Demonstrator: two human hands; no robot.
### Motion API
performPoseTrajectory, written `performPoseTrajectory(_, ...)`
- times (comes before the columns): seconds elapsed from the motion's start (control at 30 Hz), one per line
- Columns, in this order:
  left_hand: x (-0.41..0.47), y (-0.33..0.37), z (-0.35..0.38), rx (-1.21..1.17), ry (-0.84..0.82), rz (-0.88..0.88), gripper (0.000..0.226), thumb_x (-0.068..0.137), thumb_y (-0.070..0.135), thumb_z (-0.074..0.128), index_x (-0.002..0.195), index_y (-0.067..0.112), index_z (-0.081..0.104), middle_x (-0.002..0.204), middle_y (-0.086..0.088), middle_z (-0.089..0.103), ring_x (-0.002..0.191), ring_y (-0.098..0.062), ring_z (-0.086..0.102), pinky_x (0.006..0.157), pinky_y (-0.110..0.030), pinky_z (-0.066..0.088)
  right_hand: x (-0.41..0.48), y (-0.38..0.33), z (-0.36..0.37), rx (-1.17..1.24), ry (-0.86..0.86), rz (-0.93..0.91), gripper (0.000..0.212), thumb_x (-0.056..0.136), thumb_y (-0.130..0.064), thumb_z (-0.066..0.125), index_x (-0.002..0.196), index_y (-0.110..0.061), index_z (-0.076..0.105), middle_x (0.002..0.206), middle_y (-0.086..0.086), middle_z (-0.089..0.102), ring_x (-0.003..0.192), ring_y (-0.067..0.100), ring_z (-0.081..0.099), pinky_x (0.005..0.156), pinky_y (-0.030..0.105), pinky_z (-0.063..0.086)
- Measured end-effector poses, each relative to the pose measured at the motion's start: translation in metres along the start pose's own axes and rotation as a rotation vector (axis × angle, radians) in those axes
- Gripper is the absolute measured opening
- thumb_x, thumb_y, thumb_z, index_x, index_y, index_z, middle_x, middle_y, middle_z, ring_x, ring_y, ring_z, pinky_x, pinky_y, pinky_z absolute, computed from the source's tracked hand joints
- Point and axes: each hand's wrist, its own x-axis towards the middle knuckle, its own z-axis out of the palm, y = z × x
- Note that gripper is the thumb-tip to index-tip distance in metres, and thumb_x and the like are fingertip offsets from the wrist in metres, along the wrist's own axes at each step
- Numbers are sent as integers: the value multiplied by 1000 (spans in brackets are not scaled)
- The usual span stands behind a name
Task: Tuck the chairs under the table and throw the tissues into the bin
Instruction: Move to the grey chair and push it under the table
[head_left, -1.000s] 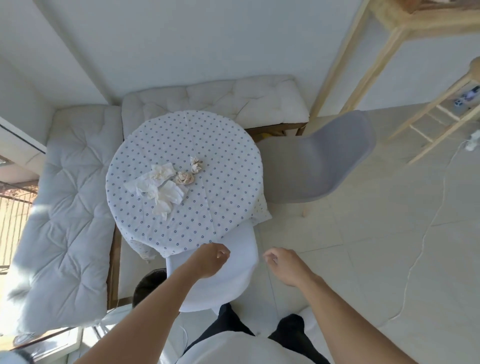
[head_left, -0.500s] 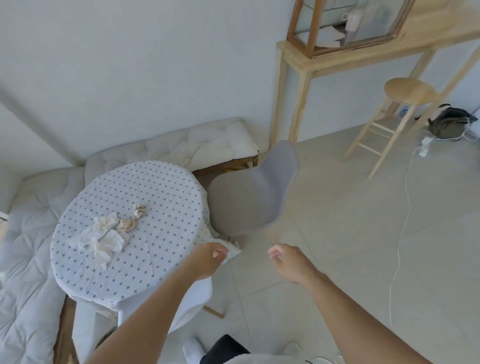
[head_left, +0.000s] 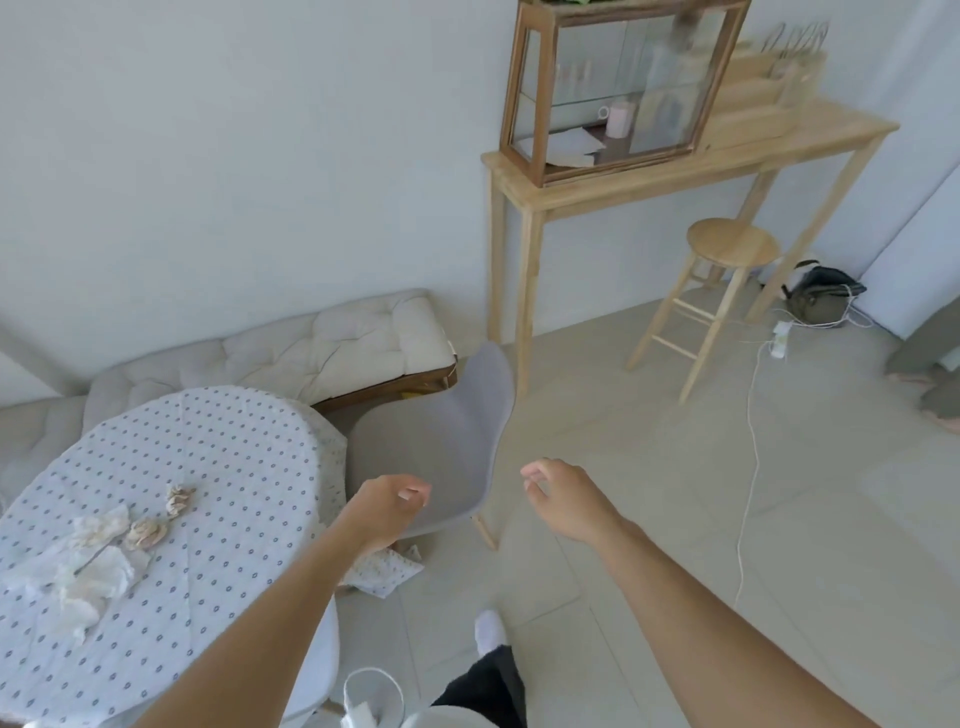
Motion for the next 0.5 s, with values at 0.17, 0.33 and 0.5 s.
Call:
performPoseTrajectory(0.17, 67, 19, -3, 25, -12, 6, 39, 108, 46, 47, 126, 26, 75, 123, 2, 78, 102, -17, 75, 91, -35, 64, 57, 15, -28, -42, -12, -27, 35, 101, -30, 50, 132, -20, 64, 133, 4, 66, 126, 21, 60, 105, 38, 47)
performPoseTrajectory(0.33, 142, 39, -13, -31, -37, 8, 35, 109, 44, 46, 127, 34, 75, 124, 9, 77, 109, -15, 73, 98, -34, 61, 127, 25, -57, -86, -72, -27, 35, 102, -29, 51, 132, -17, 63, 133, 6, 65, 126, 22, 59, 106, 38, 46)
performPoseTrajectory(0.5, 212, 51, -29, -103, -83, -33, 36, 109, 44, 47, 135, 36, 70, 131, 10, 75, 122, -18, 69, 108, -35, 54, 211, 26, -88, -159, -130, -30, 35, 102, -31, 52, 133, -18, 63, 132, 6, 65, 125, 23, 60, 106, 39, 46)
